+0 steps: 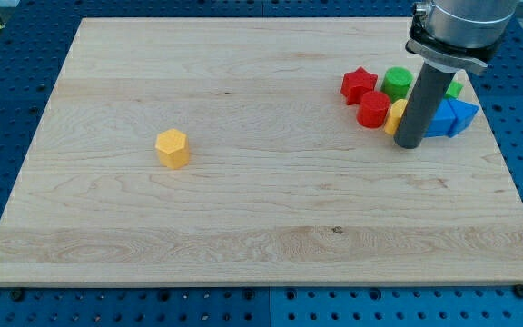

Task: Point your arm to the yellow hexagon

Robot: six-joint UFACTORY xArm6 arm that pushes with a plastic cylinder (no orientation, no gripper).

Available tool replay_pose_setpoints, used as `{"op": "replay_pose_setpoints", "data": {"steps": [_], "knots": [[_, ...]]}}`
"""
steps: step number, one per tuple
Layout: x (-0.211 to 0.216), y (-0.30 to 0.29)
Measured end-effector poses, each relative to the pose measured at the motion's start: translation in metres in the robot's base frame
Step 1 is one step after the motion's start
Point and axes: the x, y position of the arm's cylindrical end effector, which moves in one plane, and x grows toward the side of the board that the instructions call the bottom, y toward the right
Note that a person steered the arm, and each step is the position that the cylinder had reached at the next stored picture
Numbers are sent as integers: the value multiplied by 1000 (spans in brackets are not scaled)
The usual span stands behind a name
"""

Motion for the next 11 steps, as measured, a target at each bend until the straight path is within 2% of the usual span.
{"op": "replay_pose_setpoints", "data": {"steps": [1, 2, 3, 5, 7, 8, 9, 10, 11], "knots": [[1, 0], [46, -12], [96, -63], [77, -180], [84, -192], [96, -259], [86, -343], [30, -384], [11, -373]]}}
